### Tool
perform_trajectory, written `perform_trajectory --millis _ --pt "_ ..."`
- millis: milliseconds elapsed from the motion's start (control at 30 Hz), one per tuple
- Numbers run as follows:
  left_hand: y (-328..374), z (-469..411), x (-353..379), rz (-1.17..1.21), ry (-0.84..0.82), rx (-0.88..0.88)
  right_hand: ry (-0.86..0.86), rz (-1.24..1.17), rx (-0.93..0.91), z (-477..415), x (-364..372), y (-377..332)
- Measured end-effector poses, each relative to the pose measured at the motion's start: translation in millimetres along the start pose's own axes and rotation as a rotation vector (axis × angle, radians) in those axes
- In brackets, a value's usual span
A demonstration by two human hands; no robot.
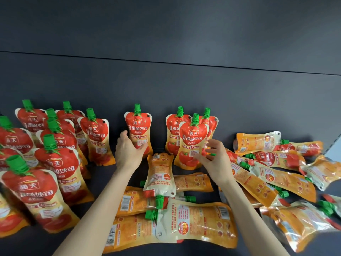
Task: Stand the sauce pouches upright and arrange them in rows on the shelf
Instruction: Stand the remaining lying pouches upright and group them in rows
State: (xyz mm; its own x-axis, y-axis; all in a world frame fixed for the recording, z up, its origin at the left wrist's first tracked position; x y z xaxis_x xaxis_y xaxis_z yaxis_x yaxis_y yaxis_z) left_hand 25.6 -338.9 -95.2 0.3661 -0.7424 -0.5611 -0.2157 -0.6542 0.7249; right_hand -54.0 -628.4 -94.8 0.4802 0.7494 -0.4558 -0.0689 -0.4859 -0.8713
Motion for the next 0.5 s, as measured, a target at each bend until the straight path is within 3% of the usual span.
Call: perform_trajectory --millis 67,267,333,500 --pt "7 15 2 -0.009 -0.067 0.056 0.002 0.006 -0.030 11 -6 -2" --pt "18 81 38 -0.216 -0.636 0.111 -0.464 0.335 -0.091 46 43 9" --pt "17 90 39 -0.213 -0.685 0.108 -0.514 0.450 -0.118 51 51 11" --pt "15 88 26 -0.138 -0.607 0.059 -0.524 0.553 -0.172 53 53 5"
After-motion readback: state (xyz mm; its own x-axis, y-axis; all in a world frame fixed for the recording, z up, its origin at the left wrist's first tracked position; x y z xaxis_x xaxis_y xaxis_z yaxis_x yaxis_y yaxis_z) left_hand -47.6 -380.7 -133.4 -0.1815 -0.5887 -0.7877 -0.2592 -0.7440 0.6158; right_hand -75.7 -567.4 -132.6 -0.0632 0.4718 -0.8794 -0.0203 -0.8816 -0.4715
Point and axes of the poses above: each hand's wrist, its own z-axis away from the middle knuckle, its own x-axis out of the palm, y = z × x, the point moved 10 cm from there along -z, towards the middle knuckle, and after that the axes turned 10 degrees about x, right-handed, at the moved point
